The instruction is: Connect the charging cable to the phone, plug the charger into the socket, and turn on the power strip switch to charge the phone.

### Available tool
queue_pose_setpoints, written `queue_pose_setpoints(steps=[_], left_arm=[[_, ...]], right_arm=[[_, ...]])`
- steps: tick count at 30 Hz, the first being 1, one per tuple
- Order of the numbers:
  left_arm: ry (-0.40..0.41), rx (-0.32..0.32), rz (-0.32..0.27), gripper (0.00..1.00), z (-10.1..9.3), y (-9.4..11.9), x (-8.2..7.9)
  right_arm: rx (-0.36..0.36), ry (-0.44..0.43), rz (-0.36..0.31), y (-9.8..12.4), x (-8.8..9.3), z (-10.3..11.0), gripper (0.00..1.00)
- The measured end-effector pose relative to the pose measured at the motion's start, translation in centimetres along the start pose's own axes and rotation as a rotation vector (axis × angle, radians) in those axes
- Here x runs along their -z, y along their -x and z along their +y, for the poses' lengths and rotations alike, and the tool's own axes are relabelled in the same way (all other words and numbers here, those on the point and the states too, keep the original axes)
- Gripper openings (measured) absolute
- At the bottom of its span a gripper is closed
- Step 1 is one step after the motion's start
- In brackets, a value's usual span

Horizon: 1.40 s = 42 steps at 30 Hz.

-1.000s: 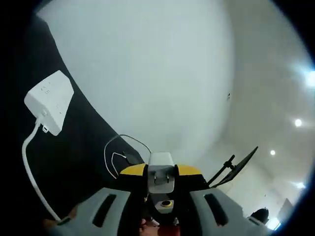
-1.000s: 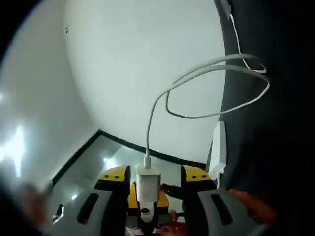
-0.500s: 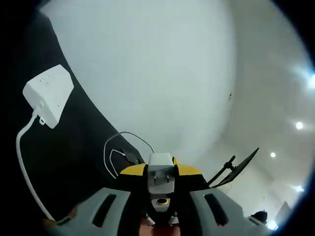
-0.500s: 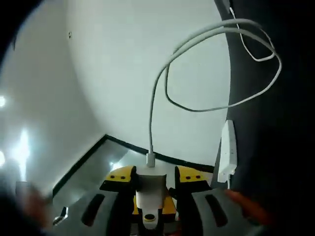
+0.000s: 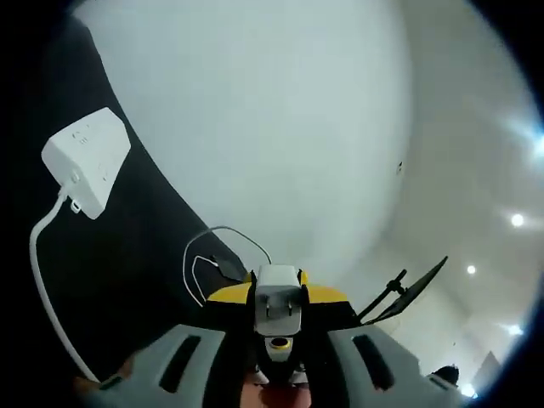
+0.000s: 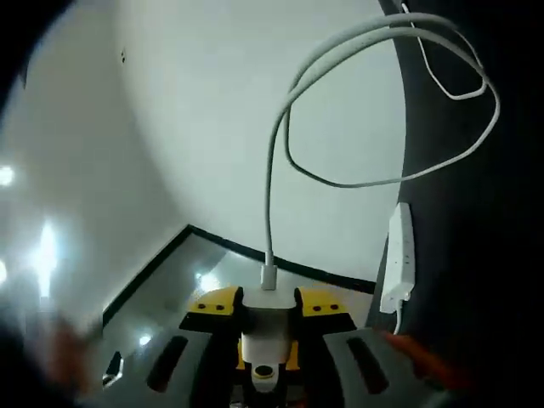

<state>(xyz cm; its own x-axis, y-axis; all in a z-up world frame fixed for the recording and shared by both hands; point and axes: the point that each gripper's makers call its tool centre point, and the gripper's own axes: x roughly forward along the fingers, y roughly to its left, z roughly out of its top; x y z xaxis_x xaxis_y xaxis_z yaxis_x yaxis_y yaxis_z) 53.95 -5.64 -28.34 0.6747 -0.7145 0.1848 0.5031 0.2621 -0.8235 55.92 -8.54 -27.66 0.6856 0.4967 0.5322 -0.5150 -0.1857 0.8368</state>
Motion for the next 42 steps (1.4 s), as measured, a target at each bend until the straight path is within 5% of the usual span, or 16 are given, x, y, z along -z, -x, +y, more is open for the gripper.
queue_pose_setpoints(steps=[3, 7, 12, 15, 18, 24, 29, 31, 32, 35, 38, 41, 42], left_arm=[[-0.017, -0.001, 0.001, 0.17, 0.0, -0.1, 0.0], [-0.167, -0.027, 0.004, 0.21, 0.4, 0.0, -0.7], [-0.266, -0.01, -0.033, 0.44, 0.1, 1.5, -4.4], [-0.329, -0.047, 0.032, 0.46, 1.6, 3.0, -6.3], [-0.39, -0.018, 0.105, 0.59, 2.6, 4.6, -7.4], [-0.567, -0.016, 0.34, 0.77, 4.9, 7.9, -7.4], [-0.842, -0.085, 0.681, 0.75, 8.7, 9.7, -5.6], [-0.855, -0.083, 0.815, 0.81, 9.7, 9.9, -5.3], [-0.82, -0.053, 0.809, 0.86, 9.6, 9.1, -5.9], [-0.787, -0.049, 0.916, 0.94, 10.2, 8.6, -7.1], [-0.865, -0.062, 1.016, 0.96, 11.2, 7.8, -8.4], [-0.934, -0.094, 1.234, 0.96, 12.4, 8.3, -9.1], [-0.939, -0.085, 1.266, 0.96, 12.5, 8.2, -9.2]], right_arm=[[-0.011, 0.025, -0.004, 0.0, -0.1, 0.2, 0.22], [-0.001, 0.152, -0.029, -0.1, -1.1, -0.2, 0.22], [-0.058, 0.201, -0.023, -0.5, -2.4, 0.1, 0.22], [-0.069, 0.306, 0.059, -1.8, -2.2, -0.1, 0.22], [-0.113, 0.378, 0.114, -3.1, -2.0, 0.2, 0.22], [-0.154, 0.512, 0.302, -5.9, -0.3, -0.7, 0.22], [-0.16, 0.575, 0.438, -8.6, 1.8, -3.0, 0.22], [-0.172, 0.57, 0.442, -9.7, 2.0, -3.7, 0.22], [-0.177, 0.571, 0.446, -10.1, 2.1, -4.0, 0.22], [-0.186, 0.582, 0.465, -11.4, 2.2, -5.3, 0.22], [-0.19, 0.593, 0.475, -12.1, 2.1, -6.3, 0.22], [-0.191, 0.608, 0.481, -12.7, 1.8, -7.4, 0.22], [-0.191, 0.614, 0.48, -13.0, 1.8, -7.8, 0.22]])
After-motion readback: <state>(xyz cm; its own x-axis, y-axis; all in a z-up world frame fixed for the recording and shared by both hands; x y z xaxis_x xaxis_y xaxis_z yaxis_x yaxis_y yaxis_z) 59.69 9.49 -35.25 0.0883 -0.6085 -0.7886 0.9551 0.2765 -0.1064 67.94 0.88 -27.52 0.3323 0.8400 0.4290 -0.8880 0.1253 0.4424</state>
